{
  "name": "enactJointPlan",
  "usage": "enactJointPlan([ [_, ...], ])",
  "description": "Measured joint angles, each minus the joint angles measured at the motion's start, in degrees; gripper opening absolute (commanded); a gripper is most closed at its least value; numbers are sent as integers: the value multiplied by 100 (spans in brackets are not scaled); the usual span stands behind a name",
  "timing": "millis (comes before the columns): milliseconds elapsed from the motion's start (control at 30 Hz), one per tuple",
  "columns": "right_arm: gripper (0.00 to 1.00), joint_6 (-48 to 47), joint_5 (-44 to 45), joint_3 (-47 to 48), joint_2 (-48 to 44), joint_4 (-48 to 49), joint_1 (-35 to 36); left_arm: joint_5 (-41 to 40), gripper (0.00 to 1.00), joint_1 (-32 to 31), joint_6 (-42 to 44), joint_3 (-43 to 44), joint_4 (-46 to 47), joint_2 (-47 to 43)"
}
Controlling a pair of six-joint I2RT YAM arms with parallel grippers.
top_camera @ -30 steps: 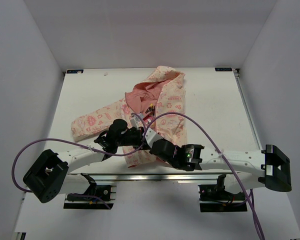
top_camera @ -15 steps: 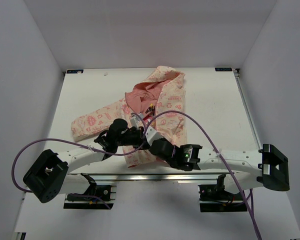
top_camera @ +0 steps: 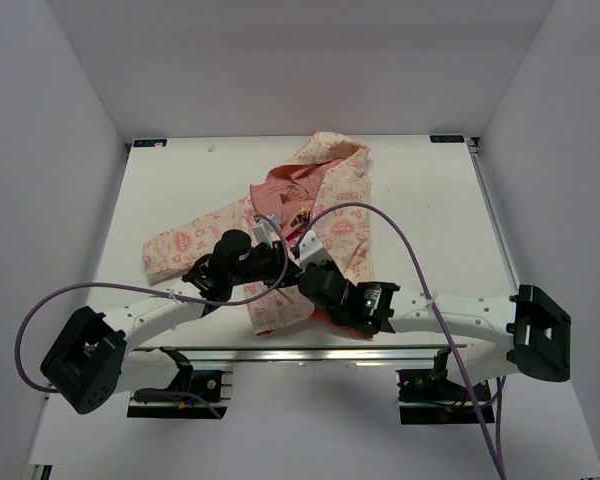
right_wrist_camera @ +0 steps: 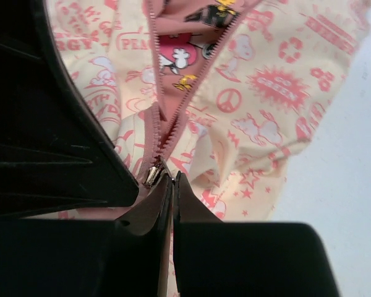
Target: Zip up the jacket
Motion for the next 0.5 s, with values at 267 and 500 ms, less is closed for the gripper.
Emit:
enactJointPlan([
  [267,0,-297,-2212,402,37,-608,-501,-332,36,-17,553,264,-1591,-455],
  [500,0,-190,-3246,420,-197,-1346,-675,-409,98,-157,935,675,-2747,-588],
])
